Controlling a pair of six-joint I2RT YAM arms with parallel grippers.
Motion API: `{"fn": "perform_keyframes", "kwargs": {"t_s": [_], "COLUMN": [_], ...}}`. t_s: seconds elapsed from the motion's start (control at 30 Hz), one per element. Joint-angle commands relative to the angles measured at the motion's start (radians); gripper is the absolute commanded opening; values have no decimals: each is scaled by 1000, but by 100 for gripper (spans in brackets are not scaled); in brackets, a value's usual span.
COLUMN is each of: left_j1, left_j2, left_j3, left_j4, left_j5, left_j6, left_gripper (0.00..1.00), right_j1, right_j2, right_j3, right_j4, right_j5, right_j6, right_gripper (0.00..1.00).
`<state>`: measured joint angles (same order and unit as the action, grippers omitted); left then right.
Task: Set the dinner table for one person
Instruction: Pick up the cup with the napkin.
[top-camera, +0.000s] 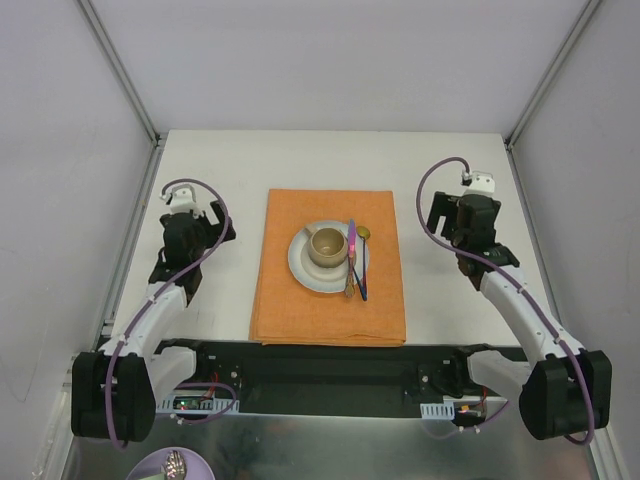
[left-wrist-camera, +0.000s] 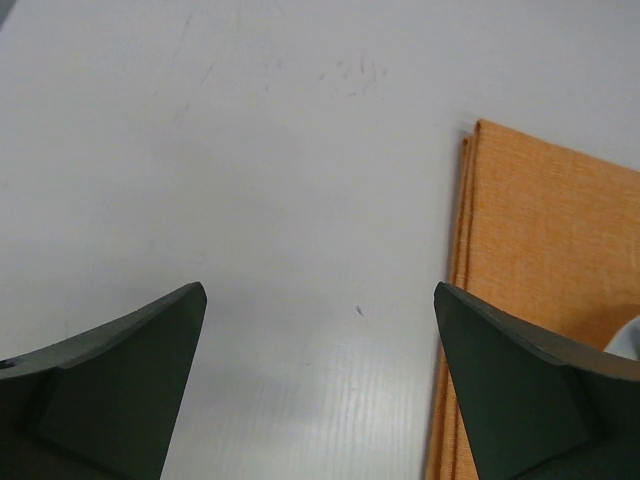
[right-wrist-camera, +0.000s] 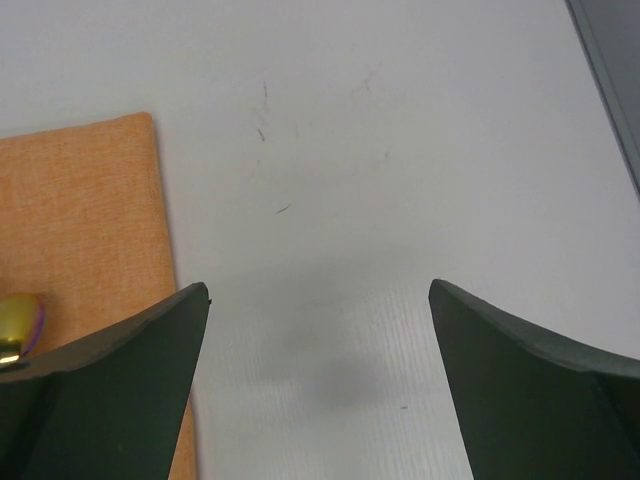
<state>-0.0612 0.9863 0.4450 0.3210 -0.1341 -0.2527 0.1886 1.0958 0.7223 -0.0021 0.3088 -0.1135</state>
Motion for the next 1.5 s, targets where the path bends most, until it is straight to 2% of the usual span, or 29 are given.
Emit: {"fn": "perform_keyframes", "kwargs": {"t_s": [0.0,0.17,0.3,0.47,0.67,0.93,1.07,1.23,1.33,1.47], "left_j1": [-34,-58,-86,-111,-121,-121,-120,-121,-121,-121], "left_j2": [32,106,184,233,192,12,-34,9,-6,-31], "left_j3": [121,165,244,255,227,158,100,124,112,113], "left_j4": [-92,-91,-155,-166,-166,-154,-40,-53,-56,-124], "left_j5": [233,450,514,594,625,533,625,688,666,556], "left_j6": [-53,-137,-172,-218,-283,-364,-361,-344,-344,-324], "left_gripper": [99,99,99,99,99,99,99,95,95,99], "right_j1": [54,126,196,245,250,267,272,278,284,325], "right_j2": [-40,-4,10,-22,-62,-51,-56,-44,-19,68], "right_j3": [95,173,203,163,121,112,106,123,149,235], "right_j4": [-199,-357,-397,-385,-355,-374,-372,-375,-401,-441], "right_j5": [47,1,26,58,23,27,27,-2,1,9], "right_j6": [84,101,95,164,189,196,204,209,228,212], "right_gripper": [96,96,96,96,96,96,96,96,96,96]}}
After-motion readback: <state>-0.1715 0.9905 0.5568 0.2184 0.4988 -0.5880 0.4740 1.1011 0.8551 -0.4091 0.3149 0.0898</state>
